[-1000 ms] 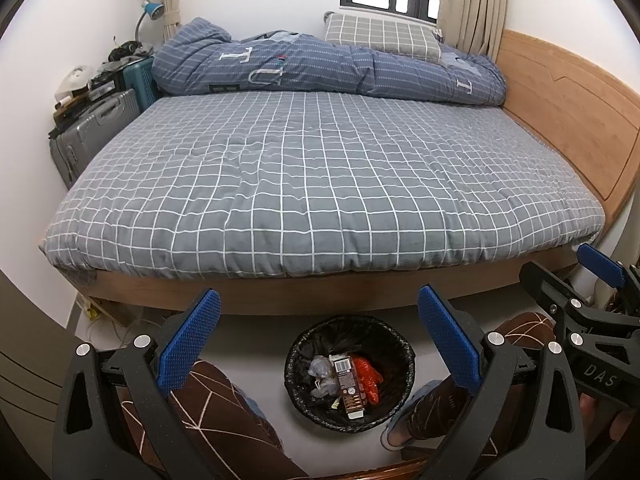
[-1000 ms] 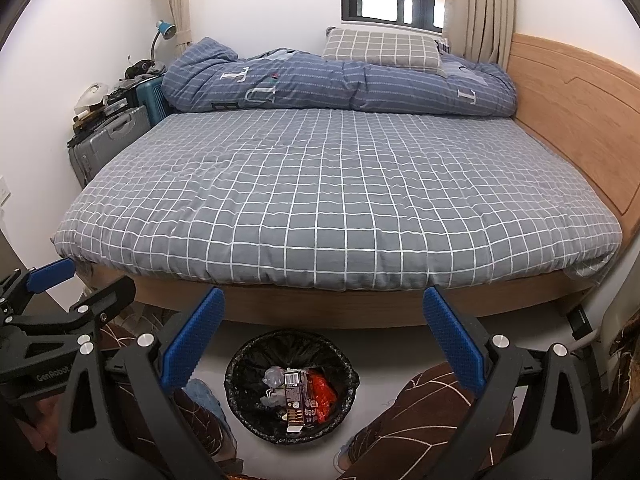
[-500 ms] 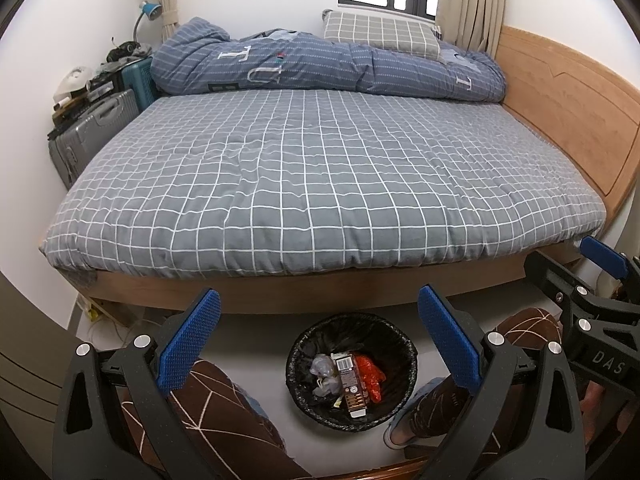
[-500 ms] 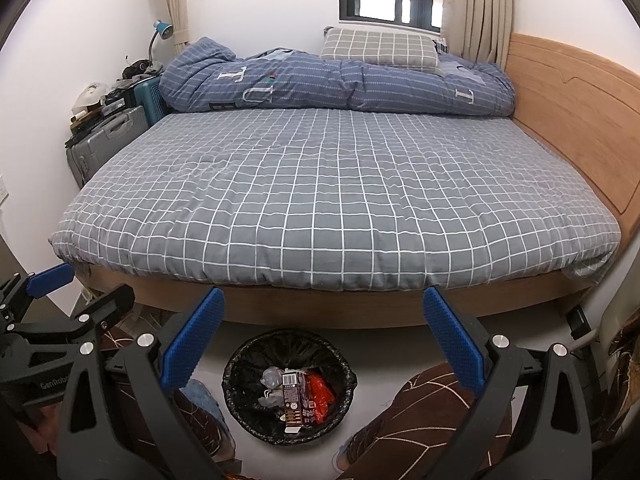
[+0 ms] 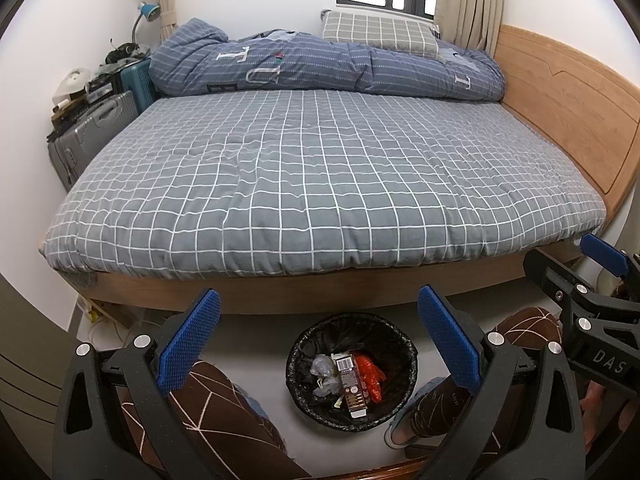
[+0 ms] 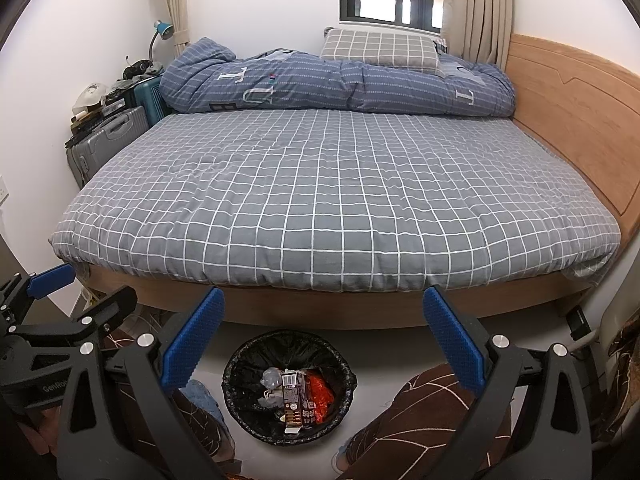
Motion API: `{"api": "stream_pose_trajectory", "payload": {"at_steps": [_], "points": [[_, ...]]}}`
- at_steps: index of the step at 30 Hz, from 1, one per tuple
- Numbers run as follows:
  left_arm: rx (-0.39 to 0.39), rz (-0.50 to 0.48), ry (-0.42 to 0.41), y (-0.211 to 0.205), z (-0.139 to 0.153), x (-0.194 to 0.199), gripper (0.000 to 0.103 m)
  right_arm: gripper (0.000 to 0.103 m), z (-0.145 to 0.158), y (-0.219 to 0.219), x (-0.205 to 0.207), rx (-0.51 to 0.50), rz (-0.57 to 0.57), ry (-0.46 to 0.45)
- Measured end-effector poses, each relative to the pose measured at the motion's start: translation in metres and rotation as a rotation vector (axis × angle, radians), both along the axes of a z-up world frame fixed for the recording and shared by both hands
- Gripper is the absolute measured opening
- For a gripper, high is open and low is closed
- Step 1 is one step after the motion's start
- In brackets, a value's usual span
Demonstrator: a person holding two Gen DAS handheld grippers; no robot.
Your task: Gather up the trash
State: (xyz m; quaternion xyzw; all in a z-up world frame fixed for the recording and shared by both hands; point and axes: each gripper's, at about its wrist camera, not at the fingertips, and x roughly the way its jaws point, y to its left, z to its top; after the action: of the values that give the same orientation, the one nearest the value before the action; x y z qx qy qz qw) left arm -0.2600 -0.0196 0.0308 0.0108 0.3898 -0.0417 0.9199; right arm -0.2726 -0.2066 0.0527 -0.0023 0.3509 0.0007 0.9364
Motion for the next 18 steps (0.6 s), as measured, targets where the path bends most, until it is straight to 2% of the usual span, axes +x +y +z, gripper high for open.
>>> {"api": "stream_pose_trajectory", "payload": {"at_steps": [3,6,18], "points": [[-0.037,0.019,0.011,0.0042,-0.0007,0.0011,0.097,0.095,0.0,0.0001,-0.0002,0.0,0.0,0.0],[0.013,0.03,-0.024,0.0019,0.0011,-0.001,0.097,0.095,-0.0001,0.0005,-0.0001,0.0,0.0,0.0],[0.026,0.04,-0.031,0.0025,0.0014,-0.0041,0.097,0.095,0.0007,-0.0005,0.0009,-0.002,0.006,0.003]]}}
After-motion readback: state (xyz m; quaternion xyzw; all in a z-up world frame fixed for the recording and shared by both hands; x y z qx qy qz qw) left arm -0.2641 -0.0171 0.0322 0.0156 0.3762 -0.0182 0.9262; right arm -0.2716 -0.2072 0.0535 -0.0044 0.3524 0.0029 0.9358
